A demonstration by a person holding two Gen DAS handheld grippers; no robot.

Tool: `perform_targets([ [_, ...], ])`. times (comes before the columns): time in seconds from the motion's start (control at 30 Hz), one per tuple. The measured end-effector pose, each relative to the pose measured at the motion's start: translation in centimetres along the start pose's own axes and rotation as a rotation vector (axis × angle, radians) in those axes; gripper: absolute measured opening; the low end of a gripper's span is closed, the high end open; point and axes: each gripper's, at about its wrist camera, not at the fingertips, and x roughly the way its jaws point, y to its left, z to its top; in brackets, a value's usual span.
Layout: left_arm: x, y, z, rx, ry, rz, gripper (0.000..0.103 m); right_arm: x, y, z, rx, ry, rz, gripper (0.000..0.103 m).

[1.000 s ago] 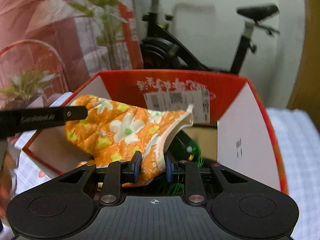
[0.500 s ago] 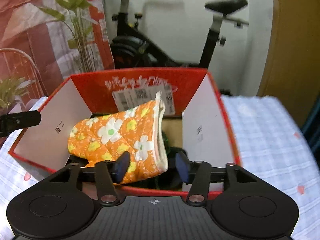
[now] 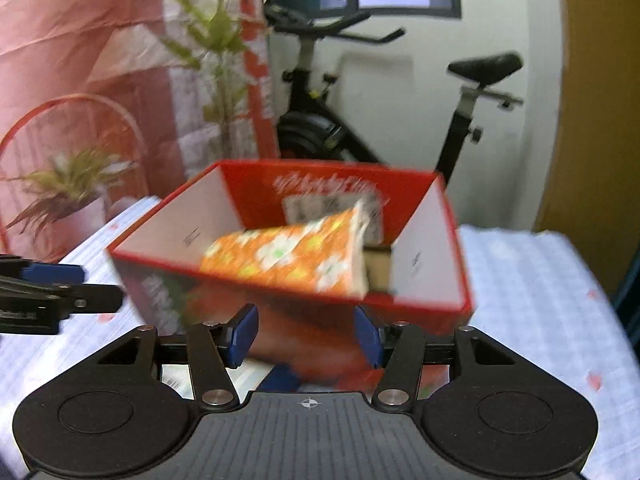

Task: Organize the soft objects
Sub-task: 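Close both tools on the blue printed packet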

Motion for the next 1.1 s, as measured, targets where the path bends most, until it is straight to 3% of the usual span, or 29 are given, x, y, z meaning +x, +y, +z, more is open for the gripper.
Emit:
perform_targets([
  [0.2, 1.8, 0.3, -2.3, -0.057, 0.076, -0.067, 0.053, 0.1, 2.1, -3.1, 0.004, 0.084, 0.034, 0.050],
  [0.4, 3.2, 0.7, -4.4, -0.094, 0.109, -0.068, 0.052, 0.7, 2.5, -6.4, 0.032, 0.133, 0.051, 0.050],
  [0.83, 4.3, 1.3, -4.5, -0.119, 0.086, -0.044, 0.053, 0.4, 0.8, -9.7, 0.121, 0.065, 0.128, 0.050],
  [0.97, 5.1, 2.3, -4.5, -0.189, 0.109, -0.077, 0.053, 0.3, 1.2, -9.8, 0.085, 0.053, 0.118, 0.049],
  [1.1, 5.3, 1.7, -4.7, -0.194, 0.128, -0.124, 0.053, 0.4, 1.4, -10.0, 0.073, 0.043, 0.114, 0.049],
])
